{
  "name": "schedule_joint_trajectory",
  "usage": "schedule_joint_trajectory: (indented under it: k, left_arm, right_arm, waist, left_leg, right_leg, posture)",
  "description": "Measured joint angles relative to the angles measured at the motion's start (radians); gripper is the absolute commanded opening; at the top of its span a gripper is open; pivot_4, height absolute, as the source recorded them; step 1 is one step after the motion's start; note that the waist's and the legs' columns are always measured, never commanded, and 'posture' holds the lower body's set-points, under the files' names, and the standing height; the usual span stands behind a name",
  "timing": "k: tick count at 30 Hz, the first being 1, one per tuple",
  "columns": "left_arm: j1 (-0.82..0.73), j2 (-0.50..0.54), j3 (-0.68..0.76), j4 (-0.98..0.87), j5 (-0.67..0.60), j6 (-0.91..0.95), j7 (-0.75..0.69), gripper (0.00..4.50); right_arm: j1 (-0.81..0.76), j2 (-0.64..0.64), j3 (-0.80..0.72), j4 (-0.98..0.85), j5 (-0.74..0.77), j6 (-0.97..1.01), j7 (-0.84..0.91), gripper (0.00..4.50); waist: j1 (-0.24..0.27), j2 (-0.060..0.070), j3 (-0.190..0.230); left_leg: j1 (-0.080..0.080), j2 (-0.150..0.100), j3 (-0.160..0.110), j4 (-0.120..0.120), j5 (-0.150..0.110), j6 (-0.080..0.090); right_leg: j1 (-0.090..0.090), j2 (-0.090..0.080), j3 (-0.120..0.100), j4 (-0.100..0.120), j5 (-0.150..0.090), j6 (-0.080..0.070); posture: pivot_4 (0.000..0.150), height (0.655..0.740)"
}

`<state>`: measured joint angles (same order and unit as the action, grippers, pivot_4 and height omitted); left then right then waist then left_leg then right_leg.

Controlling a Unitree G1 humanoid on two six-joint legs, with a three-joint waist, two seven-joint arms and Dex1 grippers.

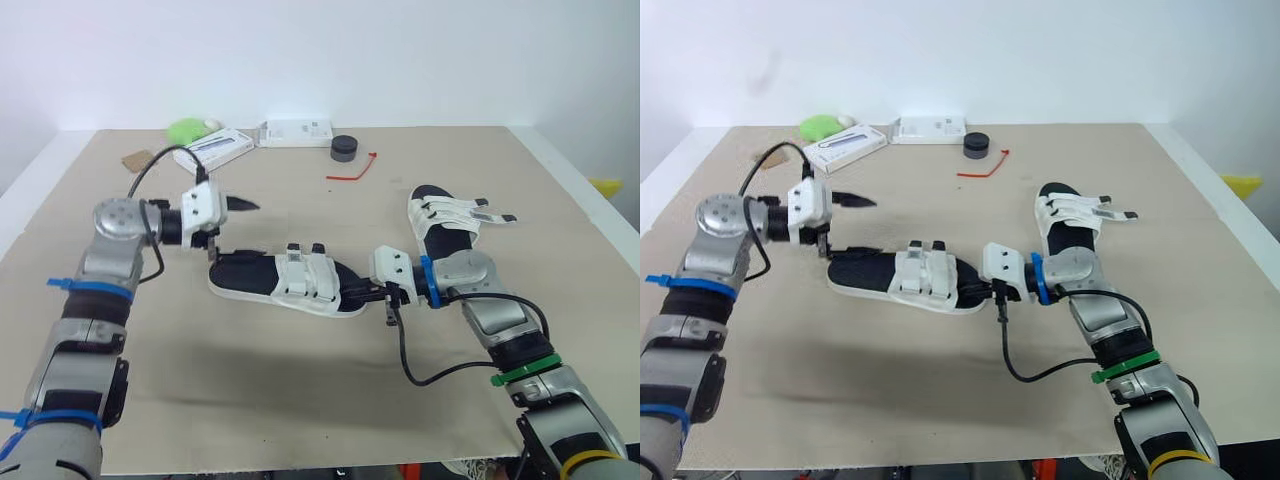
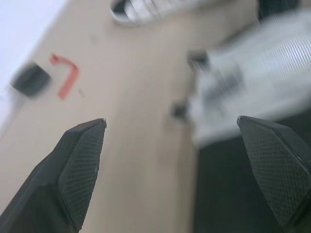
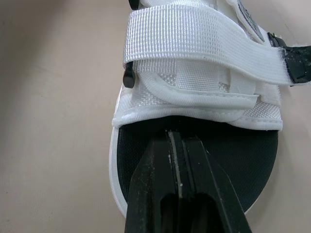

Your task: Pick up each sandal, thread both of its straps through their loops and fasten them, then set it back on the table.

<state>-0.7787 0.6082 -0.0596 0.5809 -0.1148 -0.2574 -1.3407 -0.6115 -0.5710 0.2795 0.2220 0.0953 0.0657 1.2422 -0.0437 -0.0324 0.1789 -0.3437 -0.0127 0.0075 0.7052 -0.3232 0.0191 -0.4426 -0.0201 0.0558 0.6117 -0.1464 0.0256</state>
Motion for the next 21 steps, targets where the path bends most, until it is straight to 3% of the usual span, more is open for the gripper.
schedule_joint_trajectory:
  k: [10,13,21]
  left_arm:
    - [0.003,-0.079,-0.093,0.024,0.024,-0.033,0.004,4.46]
    - [-0.018,-0.085,-0.103,0.067,0.033,-0.052,0.0,4.5]
    - [-0.064,-0.13,-0.126,0.128,0.038,-0.109,-0.02,4.5]
  right_arm:
    - [0.024,-0.003,-0.016,-0.043,0.022,0.053,-0.004,0.0]
    - [0.072,-0.037,-0.045,-0.106,0.073,0.128,0.004,0.89]
    - [0.179,-0.152,-0.244,-0.344,0.373,0.385,0.063,4.43]
  waist:
    - [0.0,0.0,0.0]
    - [0.003,0.0,0.0]
    - [0.015,0.0,0.0]
  left_leg:
    - [-0.001,0.0,-0.001,0.0,0.0,0.0]
    - [-0.004,-0.001,-0.003,0.0,0.0,0.001]
    - [-0.011,-0.003,-0.004,0.0,-0.002,0.002]
  right_leg:
    - [0.0,0.002,0.0,0.0,0.0,0.001]
    - [-0.001,0.002,-0.001,0.0,-0.001,0.001]
    - [-0.007,-0.003,-0.003,-0.001,-0.001,0.003]
  posture:
    - [0.15,0.74]
    - [0.15,0.74]
    - [0.15,0.74]
